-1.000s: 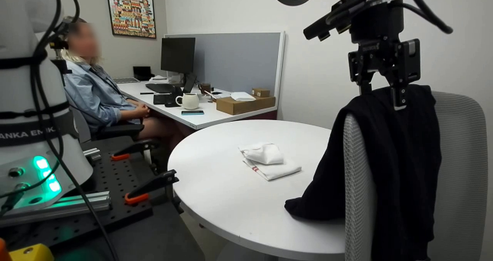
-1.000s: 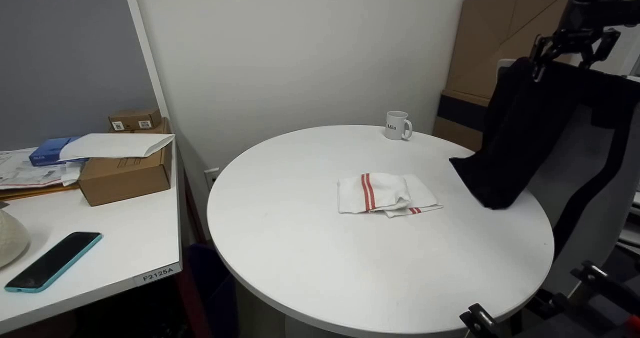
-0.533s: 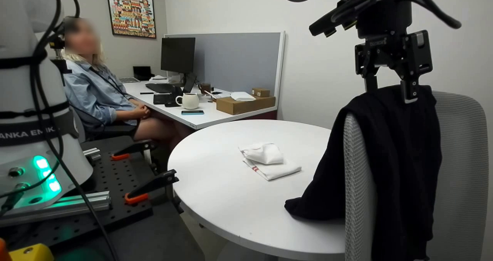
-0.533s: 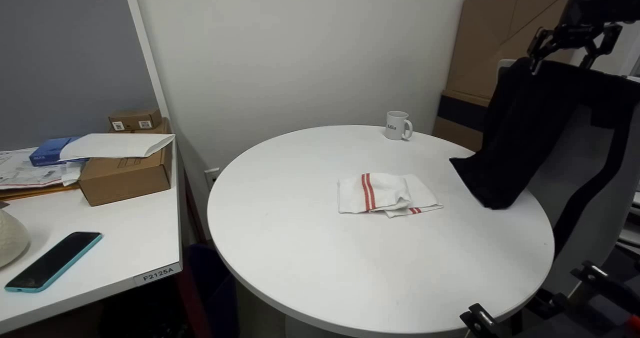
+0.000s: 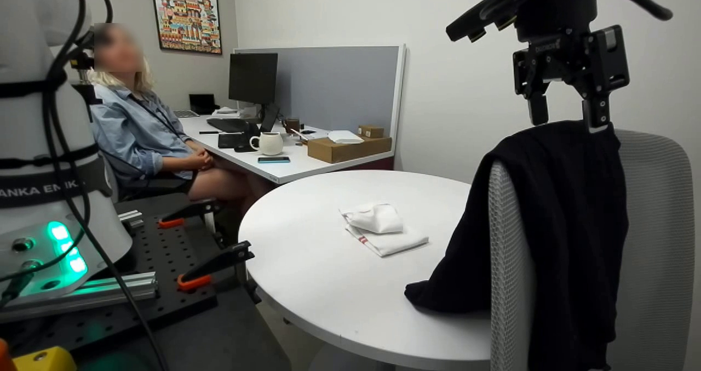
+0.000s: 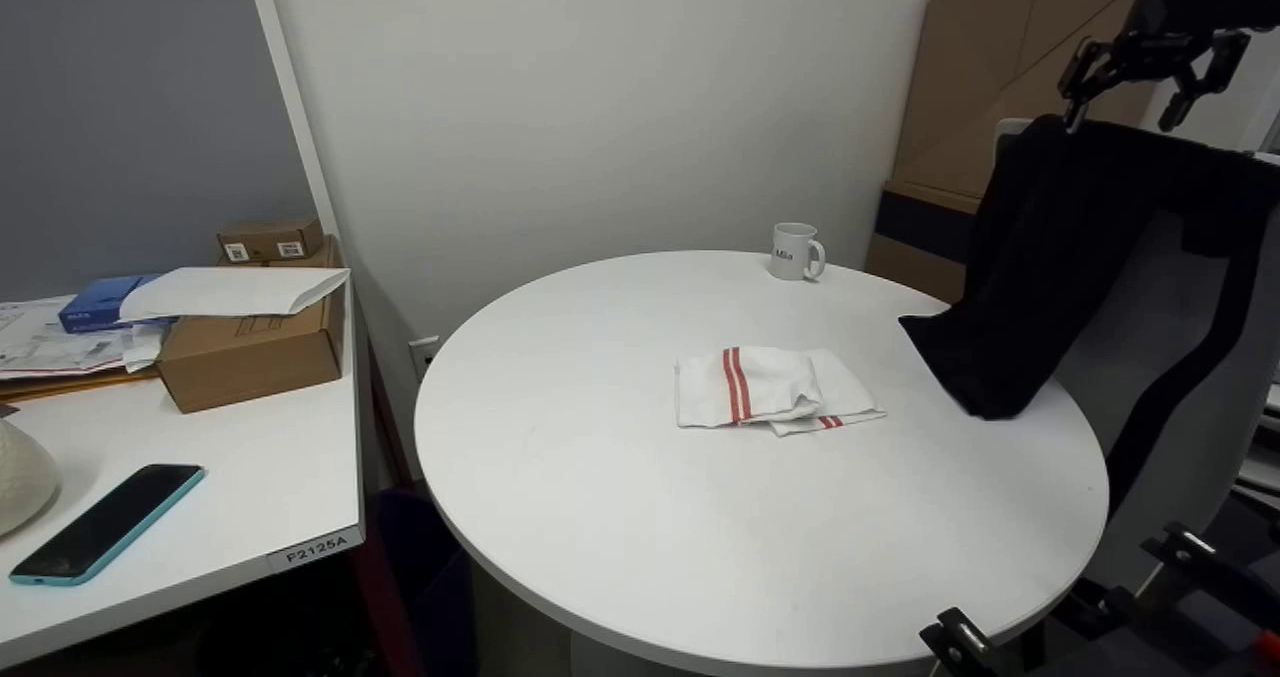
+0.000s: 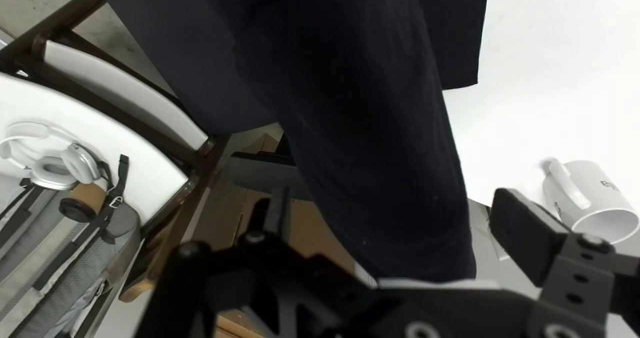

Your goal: Remove the item from the backrest of the chair and put it on the table

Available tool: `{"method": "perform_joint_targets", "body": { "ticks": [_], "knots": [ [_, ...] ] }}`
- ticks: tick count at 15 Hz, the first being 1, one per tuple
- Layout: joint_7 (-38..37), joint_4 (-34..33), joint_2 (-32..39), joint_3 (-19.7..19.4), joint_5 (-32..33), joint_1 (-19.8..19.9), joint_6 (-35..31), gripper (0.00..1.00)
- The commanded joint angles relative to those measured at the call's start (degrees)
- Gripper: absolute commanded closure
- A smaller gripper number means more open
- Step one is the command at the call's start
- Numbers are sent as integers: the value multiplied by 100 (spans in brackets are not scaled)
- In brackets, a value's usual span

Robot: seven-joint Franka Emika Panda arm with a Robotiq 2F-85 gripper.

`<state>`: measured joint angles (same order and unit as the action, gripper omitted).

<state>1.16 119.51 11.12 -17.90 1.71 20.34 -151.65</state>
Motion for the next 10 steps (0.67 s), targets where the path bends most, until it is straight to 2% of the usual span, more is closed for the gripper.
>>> {"method": "perform_joint_targets", "body": {
  "ticks": [1,3,5,10],
  "knots": [
    [18,2,-17,2,-108,-15,-104,5],
    [33,-15,2,14,-133,-11,-80,16],
    [37,-18,13,17,-123,-15,-81,37],
    [46,0,-17,30,-108,-28,-95,76]
  ]
}}
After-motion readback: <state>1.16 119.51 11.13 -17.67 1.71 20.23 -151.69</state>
